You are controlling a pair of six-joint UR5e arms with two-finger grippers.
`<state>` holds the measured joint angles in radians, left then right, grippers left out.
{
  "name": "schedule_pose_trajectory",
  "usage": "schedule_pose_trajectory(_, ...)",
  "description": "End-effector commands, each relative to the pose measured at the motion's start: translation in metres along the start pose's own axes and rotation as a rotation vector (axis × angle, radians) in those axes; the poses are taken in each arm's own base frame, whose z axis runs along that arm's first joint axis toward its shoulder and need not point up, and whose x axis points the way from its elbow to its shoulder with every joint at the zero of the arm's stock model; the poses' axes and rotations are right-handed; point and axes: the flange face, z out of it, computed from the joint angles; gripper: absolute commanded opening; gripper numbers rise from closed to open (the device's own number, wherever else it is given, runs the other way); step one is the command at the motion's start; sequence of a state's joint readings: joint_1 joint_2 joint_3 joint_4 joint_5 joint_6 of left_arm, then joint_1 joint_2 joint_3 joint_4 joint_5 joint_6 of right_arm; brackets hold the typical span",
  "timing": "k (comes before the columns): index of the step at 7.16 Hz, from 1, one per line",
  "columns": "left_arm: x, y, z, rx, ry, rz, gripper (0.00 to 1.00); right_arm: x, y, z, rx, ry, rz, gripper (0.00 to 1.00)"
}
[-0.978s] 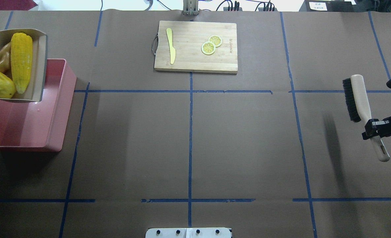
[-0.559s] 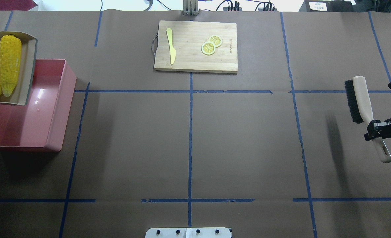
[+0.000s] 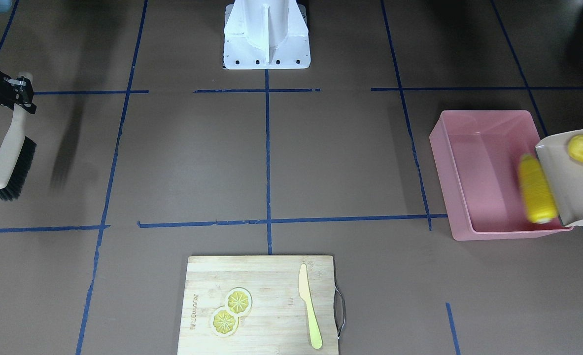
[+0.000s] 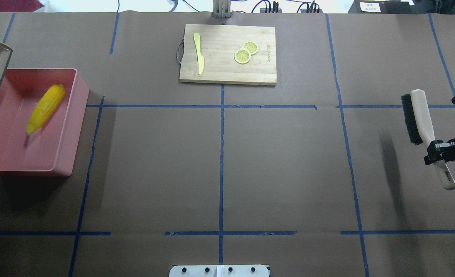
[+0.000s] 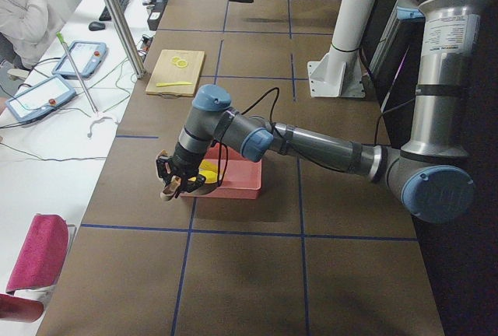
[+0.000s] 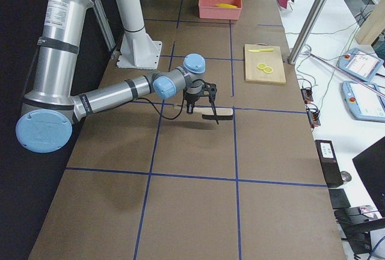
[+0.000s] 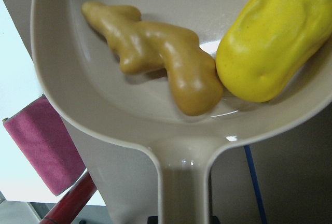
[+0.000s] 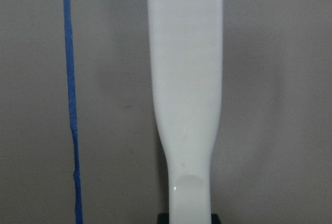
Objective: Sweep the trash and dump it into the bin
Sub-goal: 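Tilt the dustpan over the pink bin with the left gripper to dump the items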
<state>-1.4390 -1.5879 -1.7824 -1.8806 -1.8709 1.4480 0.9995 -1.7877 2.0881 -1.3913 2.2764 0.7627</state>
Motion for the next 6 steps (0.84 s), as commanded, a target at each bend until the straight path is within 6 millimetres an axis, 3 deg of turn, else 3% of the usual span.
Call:
schedule_pose_trajectory(1, -0.0025, -0.0052, -0.0002, -0.021, -0.005, 0.053, 0.03, -0.0010, 0.0001, -0.0013, 0.002, -0.002, 0.001, 0.00)
schedule_pose_trajectory(6, -0.0095, -0.0147, -0.0059, -0.022, -0.006, 0.068, 0.03, -0.0010, 0.0001, -0.0004, 0.001, -0.002, 0.008, 0.00)
